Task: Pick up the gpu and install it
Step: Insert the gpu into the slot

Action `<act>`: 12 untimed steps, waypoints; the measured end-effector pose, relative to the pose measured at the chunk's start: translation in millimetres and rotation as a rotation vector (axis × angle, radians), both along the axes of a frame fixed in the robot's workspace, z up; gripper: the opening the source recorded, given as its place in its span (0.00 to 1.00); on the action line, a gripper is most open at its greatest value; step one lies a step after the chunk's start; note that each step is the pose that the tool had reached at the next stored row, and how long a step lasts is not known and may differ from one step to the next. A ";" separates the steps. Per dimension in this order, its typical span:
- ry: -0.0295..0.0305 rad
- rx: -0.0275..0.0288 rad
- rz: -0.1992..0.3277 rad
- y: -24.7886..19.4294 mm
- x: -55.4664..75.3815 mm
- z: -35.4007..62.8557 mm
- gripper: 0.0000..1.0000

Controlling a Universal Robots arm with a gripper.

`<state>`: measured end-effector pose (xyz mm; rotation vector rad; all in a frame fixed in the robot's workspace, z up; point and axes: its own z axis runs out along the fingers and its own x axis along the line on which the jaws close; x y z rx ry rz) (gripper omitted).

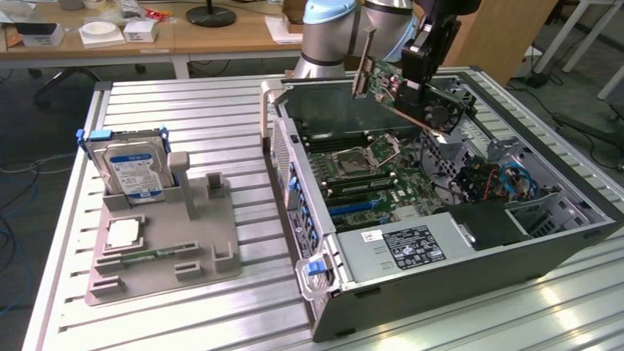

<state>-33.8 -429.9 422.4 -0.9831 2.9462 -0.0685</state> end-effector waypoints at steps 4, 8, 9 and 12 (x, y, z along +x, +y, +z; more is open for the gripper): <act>0.0000 0.0001 0.025 -0.3 0.0 -0.1 0.26; 0.0000 0.0001 0.051 -0.4 0.0 -0.1 0.26; 0.0000 0.0001 0.058 -0.4 0.0 -0.1 0.26; -0.0001 0.0001 0.076 -0.5 0.0 -0.1 0.26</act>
